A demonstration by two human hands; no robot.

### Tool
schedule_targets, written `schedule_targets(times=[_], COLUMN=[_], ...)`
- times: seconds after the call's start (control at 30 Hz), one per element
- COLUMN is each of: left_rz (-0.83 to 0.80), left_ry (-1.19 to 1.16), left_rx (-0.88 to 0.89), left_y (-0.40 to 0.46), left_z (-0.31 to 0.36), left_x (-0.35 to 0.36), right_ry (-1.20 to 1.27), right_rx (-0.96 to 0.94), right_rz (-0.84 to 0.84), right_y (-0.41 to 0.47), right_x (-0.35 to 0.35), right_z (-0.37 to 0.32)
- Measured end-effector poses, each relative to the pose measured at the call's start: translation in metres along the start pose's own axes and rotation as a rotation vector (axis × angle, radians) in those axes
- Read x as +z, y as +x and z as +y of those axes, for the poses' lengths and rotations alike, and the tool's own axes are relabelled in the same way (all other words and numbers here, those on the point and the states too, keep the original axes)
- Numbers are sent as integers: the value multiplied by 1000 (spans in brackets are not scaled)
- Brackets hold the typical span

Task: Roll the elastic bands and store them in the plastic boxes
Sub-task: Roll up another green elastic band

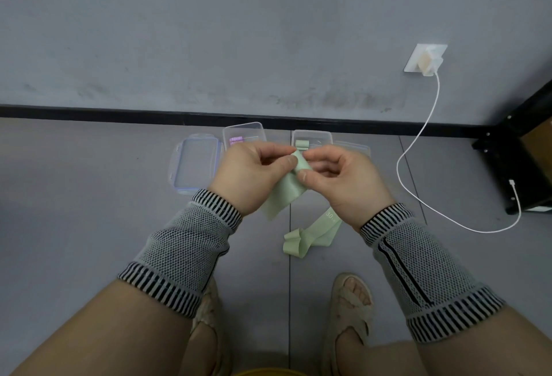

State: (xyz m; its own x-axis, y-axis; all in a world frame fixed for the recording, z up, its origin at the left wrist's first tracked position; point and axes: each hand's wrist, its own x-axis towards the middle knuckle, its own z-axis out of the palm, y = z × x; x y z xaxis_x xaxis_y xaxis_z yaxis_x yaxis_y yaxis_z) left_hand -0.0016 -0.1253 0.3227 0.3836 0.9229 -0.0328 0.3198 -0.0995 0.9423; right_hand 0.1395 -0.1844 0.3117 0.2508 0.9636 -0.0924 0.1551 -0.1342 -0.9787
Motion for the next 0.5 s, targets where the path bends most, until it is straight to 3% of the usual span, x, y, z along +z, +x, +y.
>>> schedule_targets(times=[0.23, 0.5], left_rz=[-35, -62], left_ry=[164, 179], left_rx=[38, -24], left_y=[2, 1], left_z=[-9, -6], left_x=[-1, -6], right_ry=[205, 330], right_rx=[105, 149], right_rz=[2, 28], right_y=[1, 1], right_x=[-3, -10], right_z=[-2, -4])
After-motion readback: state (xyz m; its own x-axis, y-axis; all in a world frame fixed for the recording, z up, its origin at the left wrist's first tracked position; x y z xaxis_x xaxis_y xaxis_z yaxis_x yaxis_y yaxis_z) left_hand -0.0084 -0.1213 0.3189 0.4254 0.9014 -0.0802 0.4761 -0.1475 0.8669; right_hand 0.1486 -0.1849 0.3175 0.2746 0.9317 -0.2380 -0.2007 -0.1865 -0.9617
